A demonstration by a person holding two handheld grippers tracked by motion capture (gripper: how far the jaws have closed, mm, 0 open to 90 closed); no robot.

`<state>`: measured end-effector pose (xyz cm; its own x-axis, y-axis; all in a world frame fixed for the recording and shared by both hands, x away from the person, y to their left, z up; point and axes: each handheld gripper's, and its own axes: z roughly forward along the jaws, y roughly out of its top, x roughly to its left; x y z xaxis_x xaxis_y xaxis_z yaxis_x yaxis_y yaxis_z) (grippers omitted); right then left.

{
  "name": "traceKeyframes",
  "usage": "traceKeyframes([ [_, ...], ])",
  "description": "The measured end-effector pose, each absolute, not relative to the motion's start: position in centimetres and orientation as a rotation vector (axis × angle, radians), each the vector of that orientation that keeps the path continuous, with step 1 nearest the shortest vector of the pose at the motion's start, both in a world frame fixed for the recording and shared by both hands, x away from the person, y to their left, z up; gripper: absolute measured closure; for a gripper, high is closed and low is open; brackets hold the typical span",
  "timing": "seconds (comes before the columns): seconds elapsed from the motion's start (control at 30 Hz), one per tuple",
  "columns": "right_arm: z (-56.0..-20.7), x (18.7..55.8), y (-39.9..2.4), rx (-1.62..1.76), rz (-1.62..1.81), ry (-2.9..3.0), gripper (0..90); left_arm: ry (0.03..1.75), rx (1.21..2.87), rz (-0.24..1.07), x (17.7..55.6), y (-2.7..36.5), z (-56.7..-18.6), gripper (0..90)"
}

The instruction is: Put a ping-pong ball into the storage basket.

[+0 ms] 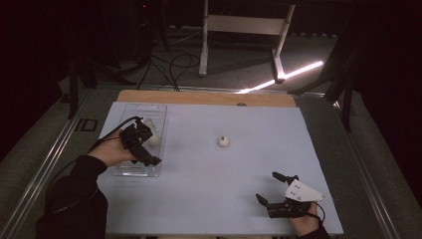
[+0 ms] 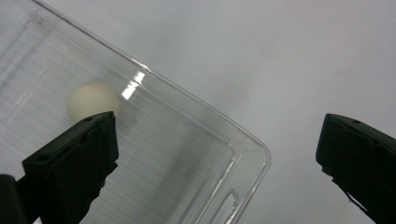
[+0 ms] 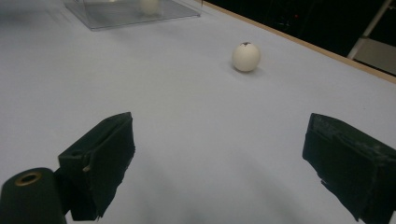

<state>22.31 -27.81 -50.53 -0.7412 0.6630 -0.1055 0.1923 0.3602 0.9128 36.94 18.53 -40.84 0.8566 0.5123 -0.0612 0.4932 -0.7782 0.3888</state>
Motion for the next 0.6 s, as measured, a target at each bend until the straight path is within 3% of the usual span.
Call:
traceKeyframes([
  [0.6,-50.5,22.3,-27.8,0.742,1.365,2.164,8.9,0.713,2.649,0.098,36.6,15.8,-38.7,0.2],
])
